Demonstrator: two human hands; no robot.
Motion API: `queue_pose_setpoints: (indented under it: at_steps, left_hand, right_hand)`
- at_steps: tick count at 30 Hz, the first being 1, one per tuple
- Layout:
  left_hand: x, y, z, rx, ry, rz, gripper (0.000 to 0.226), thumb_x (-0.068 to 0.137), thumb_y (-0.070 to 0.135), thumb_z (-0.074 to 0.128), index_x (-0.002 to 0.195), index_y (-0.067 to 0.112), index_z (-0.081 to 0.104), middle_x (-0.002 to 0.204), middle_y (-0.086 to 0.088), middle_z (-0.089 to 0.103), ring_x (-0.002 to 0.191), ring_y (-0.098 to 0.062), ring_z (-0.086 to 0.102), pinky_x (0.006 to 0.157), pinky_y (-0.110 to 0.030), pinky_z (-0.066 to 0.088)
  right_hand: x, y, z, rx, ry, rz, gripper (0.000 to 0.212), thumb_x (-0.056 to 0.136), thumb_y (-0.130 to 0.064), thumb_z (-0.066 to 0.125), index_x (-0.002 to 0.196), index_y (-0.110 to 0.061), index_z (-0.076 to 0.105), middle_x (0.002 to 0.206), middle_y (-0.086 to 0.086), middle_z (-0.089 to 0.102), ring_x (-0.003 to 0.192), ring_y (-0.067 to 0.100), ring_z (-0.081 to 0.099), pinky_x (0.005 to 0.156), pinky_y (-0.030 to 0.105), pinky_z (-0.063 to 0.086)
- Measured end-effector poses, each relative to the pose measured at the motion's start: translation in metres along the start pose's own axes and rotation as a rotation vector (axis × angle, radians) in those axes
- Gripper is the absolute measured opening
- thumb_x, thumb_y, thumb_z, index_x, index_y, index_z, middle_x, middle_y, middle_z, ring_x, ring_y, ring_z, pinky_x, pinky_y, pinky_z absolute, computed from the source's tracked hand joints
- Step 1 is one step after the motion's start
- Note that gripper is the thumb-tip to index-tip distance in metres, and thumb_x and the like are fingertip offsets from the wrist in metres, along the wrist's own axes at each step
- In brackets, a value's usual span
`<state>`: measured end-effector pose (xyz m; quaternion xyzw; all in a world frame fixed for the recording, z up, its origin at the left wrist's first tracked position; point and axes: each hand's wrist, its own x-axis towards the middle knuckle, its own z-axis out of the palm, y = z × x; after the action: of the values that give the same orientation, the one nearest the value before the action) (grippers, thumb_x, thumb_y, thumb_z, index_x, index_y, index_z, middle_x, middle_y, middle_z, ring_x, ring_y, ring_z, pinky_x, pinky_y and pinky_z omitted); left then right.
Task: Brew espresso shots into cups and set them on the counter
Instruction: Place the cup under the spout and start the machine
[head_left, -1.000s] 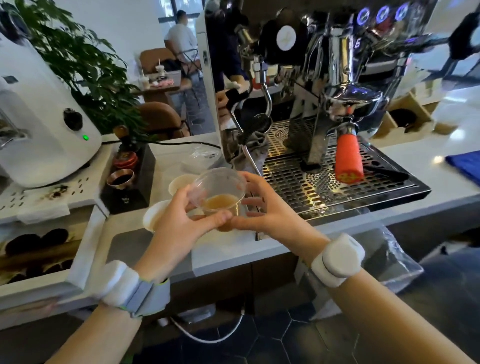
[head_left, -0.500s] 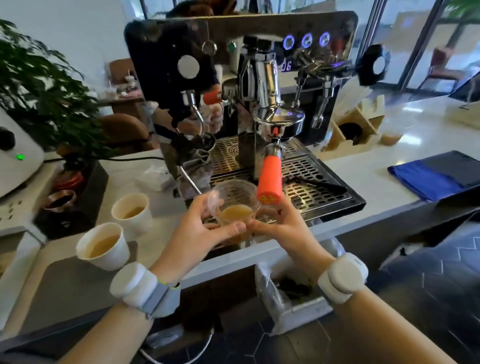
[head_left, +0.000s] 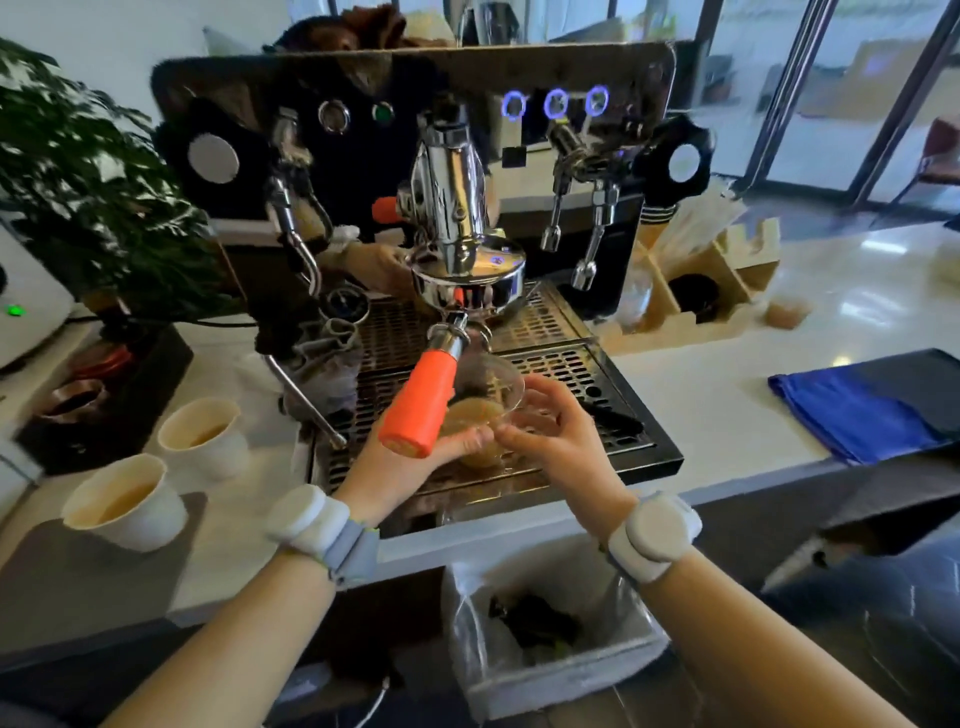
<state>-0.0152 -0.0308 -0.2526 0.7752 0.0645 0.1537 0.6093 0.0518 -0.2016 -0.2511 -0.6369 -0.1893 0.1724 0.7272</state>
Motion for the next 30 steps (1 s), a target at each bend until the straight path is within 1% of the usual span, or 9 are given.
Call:
queue_pose_setpoints:
  at_steps: [3,9,12,14,19,23,26,28,30]
  left_hand:
    - [0.005,-0.004,0.0,-0.04,0.029,-0.019,0.064,0.05,0.041,0.088,0.106,0.041,0.057,0.108,0.015,0.065,0.09,0.006,0.066,0.071,-0.01,0.05]
    - [0.012,-0.004,-0.007,0.046,0.048,-0.062,0.057,0.041,0.065,0.085,0.091,0.071,0.057,0.102,0.036,0.065,0.098,0.01,0.061,0.081,-0.015,0.044]
    - [0.013,-0.001,-0.01,0.058,-0.008,-0.03,0.062,0.048,0.063,0.083,0.104,0.059,0.057,0.098,0.04,0.065,0.094,0.013,0.062,0.073,-0.001,0.044]
    - [0.013,0.002,-0.012,0.051,-0.049,-0.041,0.068,0.049,0.064,0.083,0.109,0.048,0.054,0.097,0.043,0.063,0.094,0.018,0.059,0.072,0.0,0.043]
    - [0.012,0.011,-0.013,0.084,-0.129,-0.034,0.049,0.054,0.066,0.079,0.096,0.072,0.055,0.098,0.05,0.057,0.096,0.025,0.053,0.072,0.003,0.041]
    - [0.01,0.009,-0.012,0.088,-0.06,0.002,0.051,0.048,0.071,0.078,0.095,0.066,0.058,0.096,0.04,0.064,0.092,0.019,0.058,0.079,-0.015,0.048]
    - [0.006,0.019,-0.008,0.097,-0.097,0.04,0.043,0.062,0.052,0.08,0.092,0.071,0.057,0.092,0.047,0.061,0.09,0.021,0.058,0.072,-0.001,0.043]
    - [0.002,0.027,-0.008,0.123,-0.123,0.053,0.052,0.07,0.033,0.08,0.091,0.074,0.054,0.089,0.051,0.057,0.088,0.026,0.055,0.069,0.006,0.038]
    - [0.003,0.024,-0.012,0.174,-0.119,0.049,0.053,0.072,0.032,0.078,0.091,0.074,0.053,0.089,0.05,0.057,0.085,0.029,0.052,0.066,0.008,0.035]
  right_hand:
    - [0.006,0.0,0.0,0.008,-0.019,0.037,0.052,0.079,-0.003,0.072,0.124,-0.021,0.051,0.117,0.001,0.058,0.107,0.018,0.061,0.083,0.038,0.057]
    - [0.015,0.002,0.006,0.045,-0.041,0.033,0.05,0.079,-0.003,0.071,0.117,-0.029,0.052,0.12,0.001,0.055,0.11,0.02,0.06,0.082,0.036,0.058]
    - [0.018,0.003,0.011,0.048,-0.046,0.033,0.049,0.079,-0.006,0.072,0.114,-0.033,0.051,0.119,-0.004,0.054,0.111,0.019,0.059,0.081,0.034,0.057]
    - [0.018,0.004,0.015,0.057,-0.018,0.036,0.049,0.078,-0.007,0.073,0.113,-0.035,0.051,0.119,-0.005,0.055,0.11,0.018,0.059,0.08,0.034,0.057]
    - [0.014,0.004,0.021,0.051,0.039,0.053,0.052,0.078,-0.008,0.073,0.121,-0.025,0.049,0.123,-0.001,0.055,0.112,0.018,0.058,0.078,0.033,0.057]
    - [0.01,0.006,0.026,-0.054,0.117,0.01,0.048,0.079,-0.014,0.074,0.118,-0.027,0.05,0.115,-0.007,0.056,0.11,0.014,0.054,0.088,0.032,0.049]
    - [0.009,0.005,0.027,-0.065,0.134,0.01,0.05,0.078,-0.016,0.074,0.121,-0.024,0.05,0.113,-0.008,0.056,0.109,0.014,0.053,0.086,0.027,0.048]
    - [0.007,0.003,0.025,-0.075,0.147,0.01,0.051,0.077,-0.017,0.076,0.12,-0.025,0.05,0.114,-0.006,0.056,0.108,0.013,0.053,0.085,0.026,0.048]
    - [0.006,0.0,0.02,-0.072,0.149,0.031,0.052,0.076,-0.018,0.076,0.121,-0.026,0.05,0.116,-0.003,0.056,0.107,0.013,0.055,0.086,0.03,0.05]
